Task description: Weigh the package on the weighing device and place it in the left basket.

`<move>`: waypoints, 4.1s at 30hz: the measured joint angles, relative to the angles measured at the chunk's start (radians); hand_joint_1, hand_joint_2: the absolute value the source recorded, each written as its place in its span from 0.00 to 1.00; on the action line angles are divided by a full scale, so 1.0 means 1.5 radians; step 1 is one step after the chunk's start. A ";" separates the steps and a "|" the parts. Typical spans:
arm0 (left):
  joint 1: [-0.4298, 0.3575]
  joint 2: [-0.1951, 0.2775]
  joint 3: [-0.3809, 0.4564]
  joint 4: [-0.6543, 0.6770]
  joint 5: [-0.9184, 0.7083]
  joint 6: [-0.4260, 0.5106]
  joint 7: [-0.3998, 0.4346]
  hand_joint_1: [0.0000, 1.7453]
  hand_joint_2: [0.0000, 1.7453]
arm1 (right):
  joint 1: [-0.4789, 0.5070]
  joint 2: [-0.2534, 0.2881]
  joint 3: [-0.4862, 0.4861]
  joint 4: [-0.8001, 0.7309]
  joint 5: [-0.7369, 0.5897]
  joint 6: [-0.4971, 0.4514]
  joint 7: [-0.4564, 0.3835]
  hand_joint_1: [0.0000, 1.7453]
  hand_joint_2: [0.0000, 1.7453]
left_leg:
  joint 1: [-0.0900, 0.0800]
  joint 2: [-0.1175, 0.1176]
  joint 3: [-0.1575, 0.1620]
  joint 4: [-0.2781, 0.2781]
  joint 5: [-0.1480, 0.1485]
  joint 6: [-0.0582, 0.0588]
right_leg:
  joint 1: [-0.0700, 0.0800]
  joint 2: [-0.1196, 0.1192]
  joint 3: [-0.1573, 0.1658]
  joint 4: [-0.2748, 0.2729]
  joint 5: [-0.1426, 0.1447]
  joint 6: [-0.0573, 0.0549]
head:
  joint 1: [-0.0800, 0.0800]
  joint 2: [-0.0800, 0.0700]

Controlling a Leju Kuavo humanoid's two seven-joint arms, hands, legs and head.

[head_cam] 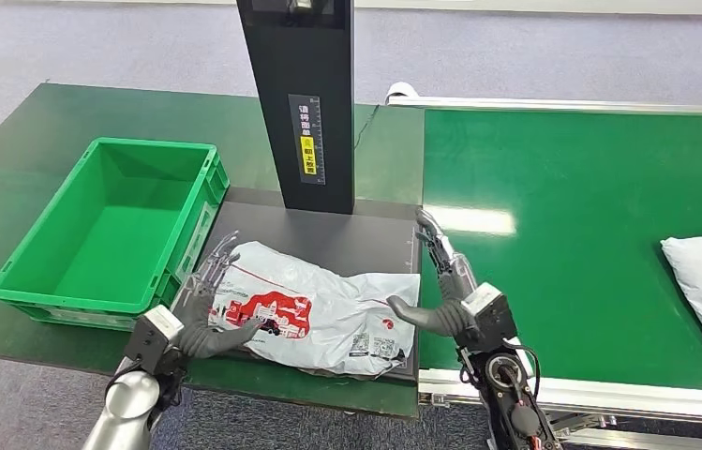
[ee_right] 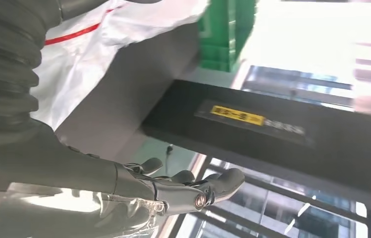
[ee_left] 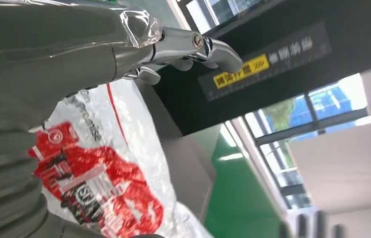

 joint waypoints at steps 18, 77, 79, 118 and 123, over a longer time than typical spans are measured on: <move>-0.018 0.030 -0.126 0.020 -0.410 0.221 0.117 0.00 1.00 | 0.012 0.002 -0.029 -0.029 -0.018 -0.014 0.014 0.00 1.00 | 0.000 0.000 0.000 0.000 0.000 0.000 | 0.000 0.000 0.000 0.000 0.000 0.000 | 0.000 0.000; -0.083 0.031 0.004 -0.086 -0.473 0.576 0.159 1.00 1.00 | 0.043 0.005 -0.055 -0.072 -0.012 -0.042 0.031 0.00 1.00 | 0.000 0.000 0.000 0.000 0.000 0.000 | 0.000 0.000 0.000 0.000 0.000 0.000 | 0.000 0.000; -0.105 0.034 0.025 -0.055 -0.522 0.541 0.236 1.00 1.00 | 0.047 0.005 -0.055 -0.076 -0.012 -0.043 0.032 0.00 1.00 | 0.000 0.000 0.001 0.000 0.000 0.000 | 0.000 0.000 0.000 0.000 0.000 0.000 | 0.000 0.000; -0.187 -0.012 0.239 0.180 -0.463 0.611 0.049 0.00 1.00 | 0.046 0.013 -0.050 -0.074 -0.097 0.031 0.073 0.00 1.00 | 0.000 0.001 0.000 0.000 0.000 0.000 | 0.000 0.000 0.000 0.000 0.000 0.000 | 0.000 0.000; -0.168 -0.050 0.255 0.137 -0.308 0.611 -0.081 0.00 1.00 | 0.033 0.015 -0.046 -0.050 -0.160 0.073 0.098 0.00 0.75 | 0.000 0.001 0.000 0.000 0.000 0.000 | 0.000 0.000 0.000 0.000 0.000 0.000 | 0.000 0.000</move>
